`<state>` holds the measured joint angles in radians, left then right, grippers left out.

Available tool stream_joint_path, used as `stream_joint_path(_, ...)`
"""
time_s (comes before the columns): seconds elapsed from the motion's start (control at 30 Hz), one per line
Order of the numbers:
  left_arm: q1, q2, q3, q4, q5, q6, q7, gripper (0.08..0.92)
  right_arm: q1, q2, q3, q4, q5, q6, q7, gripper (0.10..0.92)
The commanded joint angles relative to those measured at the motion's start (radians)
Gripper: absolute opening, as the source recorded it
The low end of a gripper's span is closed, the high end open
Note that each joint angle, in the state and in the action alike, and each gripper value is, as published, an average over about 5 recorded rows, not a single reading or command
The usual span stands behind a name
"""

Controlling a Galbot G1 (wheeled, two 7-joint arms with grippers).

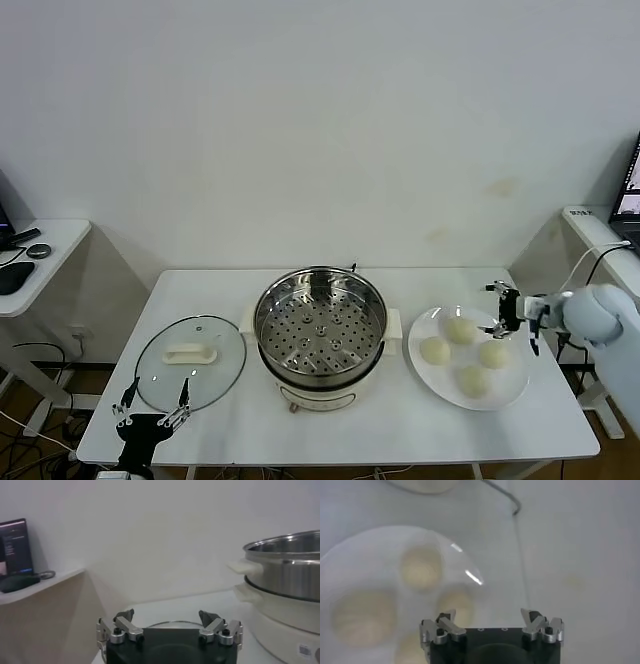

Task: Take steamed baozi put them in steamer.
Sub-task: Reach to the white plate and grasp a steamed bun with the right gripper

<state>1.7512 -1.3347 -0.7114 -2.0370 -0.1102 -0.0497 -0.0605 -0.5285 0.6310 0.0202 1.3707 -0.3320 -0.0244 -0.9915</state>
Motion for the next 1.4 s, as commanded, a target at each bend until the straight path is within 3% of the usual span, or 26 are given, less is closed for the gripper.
stream_joint_path(0.03,0.001,-0.001,-0.023,0.000,0.001,-0.004,0.004,0.823,0.395,0.018,-0.426,-0.229,-0.021,0.024,-0.234,0.823)
stream_joint_path(0.87,-0.012,-0.007,-0.037,0.015,0.013,-0.023,0.008,0.823,0.399,0.215,-0.510,-0.426,-0.074,0.007,-0.076,0.823)
stream_joint_path(1.4,-0.009,-0.007,-0.055,0.021,0.013,-0.041,0.005,0.823,0.381,0.250,-0.508,-0.455,-0.091,-0.019,-0.051,0.808)
